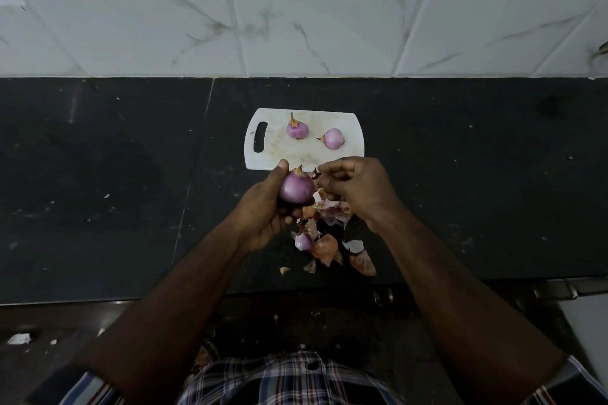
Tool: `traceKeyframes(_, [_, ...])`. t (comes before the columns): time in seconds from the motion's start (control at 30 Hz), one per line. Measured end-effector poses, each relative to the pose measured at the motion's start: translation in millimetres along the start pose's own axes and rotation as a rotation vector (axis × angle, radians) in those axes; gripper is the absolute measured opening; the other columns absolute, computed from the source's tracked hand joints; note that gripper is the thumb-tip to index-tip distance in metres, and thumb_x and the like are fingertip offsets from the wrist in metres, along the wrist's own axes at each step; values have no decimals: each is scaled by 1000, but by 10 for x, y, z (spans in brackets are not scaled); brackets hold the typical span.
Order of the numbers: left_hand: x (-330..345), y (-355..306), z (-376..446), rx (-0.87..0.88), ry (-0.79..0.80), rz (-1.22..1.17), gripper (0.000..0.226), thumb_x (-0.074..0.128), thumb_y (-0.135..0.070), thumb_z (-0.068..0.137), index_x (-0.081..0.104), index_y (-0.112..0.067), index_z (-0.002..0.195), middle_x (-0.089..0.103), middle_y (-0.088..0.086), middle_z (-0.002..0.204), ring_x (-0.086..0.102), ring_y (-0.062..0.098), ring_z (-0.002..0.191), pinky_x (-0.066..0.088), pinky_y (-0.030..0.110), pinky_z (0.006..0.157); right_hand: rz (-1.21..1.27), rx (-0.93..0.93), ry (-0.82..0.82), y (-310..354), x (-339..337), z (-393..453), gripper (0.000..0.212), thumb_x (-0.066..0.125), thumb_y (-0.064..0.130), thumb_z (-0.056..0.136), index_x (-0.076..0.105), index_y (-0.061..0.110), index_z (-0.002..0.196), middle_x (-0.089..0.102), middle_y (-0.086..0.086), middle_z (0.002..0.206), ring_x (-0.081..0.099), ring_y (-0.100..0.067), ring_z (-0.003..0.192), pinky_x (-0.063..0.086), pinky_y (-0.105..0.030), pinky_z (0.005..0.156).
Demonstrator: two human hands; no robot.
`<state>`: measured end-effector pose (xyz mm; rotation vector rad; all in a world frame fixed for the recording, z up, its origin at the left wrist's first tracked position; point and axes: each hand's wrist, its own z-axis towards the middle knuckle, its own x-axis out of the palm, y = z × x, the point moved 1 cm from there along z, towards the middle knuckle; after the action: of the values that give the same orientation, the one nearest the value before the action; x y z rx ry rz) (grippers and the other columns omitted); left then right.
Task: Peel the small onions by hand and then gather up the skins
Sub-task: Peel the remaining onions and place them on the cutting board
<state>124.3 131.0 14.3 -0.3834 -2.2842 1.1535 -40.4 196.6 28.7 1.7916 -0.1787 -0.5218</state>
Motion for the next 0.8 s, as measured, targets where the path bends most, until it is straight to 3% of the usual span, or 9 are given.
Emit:
traceKeyframes(0.13, [-3, 5, 27, -47, 8, 2, 63, 46, -60, 97, 62, -4, 121, 70, 17, 82, 54, 15, 48, 44, 20, 40, 32, -18, -10, 11, -46, -25, 15, 70, -6, 86, 73, 6, 95, 75, -12, 86, 75, -20, 74, 61, -29, 67])
traceKeyframes(0.23, [5, 3, 27, -65, 17, -4, 60, 45, -61, 98, 62, -8, 120, 71, 16, 80, 54, 15, 49, 45, 21, 43, -135, -90, -91, -1, -50, 4, 5, 75, 12, 86, 75, 12, 91, 75, -2, 77, 73, -14, 66, 59, -32, 62])
traceKeyframes(0.3, [10, -6, 20, -66, 17, -3, 57, 44, -61, 98, 64, -11, 117, 71, 16, 81, 54, 15, 49, 45, 21, 45, -264, -124, -94, -27, -55, 19, 9, 78, 22, 84, 77, 17, 92, 76, 5, 80, 72, -8, 73, 60, -32, 71])
traceKeyframes(0.43, [7, -18, 7, -69, 8, 2, 58, 45, -61, 98, 64, -9, 115, 71, 17, 80, 55, 16, 49, 45, 21, 44, -215, -152, -8, 17, -15, 9, 20, 72, 9, 88, 78, 17, 105, 73, 5, 112, 67, -5, 102, 56, -33, 95])
traceKeyframes(0.53, [38, -23, -2, -32, 4, 45, 58, 44, -61, 99, 64, -8, 112, 70, 16, 78, 54, 16, 50, 44, 22, 44, -123, -124, 37, 111, 79, -7, 16, 75, 20, 87, 78, 16, 103, 76, 7, 99, 70, -4, 93, 58, -32, 90])
traceKeyframes(0.63, [86, -26, -15, 28, -37, 83, 54, 43, -58, 100, 67, -10, 105, 68, 14, 75, 53, 16, 49, 42, 22, 42, -129, -131, -51, 149, 178, -9, 8, 76, 20, 86, 79, 17, 93, 77, 7, 88, 71, -7, 86, 59, -35, 86])
traceKeyframes(0.7, [116, -28, -17, 59, -53, 88, 52, 43, -56, 101, 68, -10, 103, 67, 12, 74, 52, 16, 49, 40, 22, 42, -229, -167, -107, 164, 218, -5, 5, 72, 21, 88, 77, 18, 88, 74, 8, 84, 69, -7, 82, 57, -29, 78])
traceKeyframes(0.8, [147, -35, -4, 97, -65, 100, 50, 43, -53, 102, 67, -10, 100, 65, 9, 71, 50, 17, 50, 38, 21, 42, -482, -248, -210, 159, 301, -30, 11, 60, 20, 94, 65, 17, 85, 63, 4, 85, 60, -14, 81, 41, -26, 70])
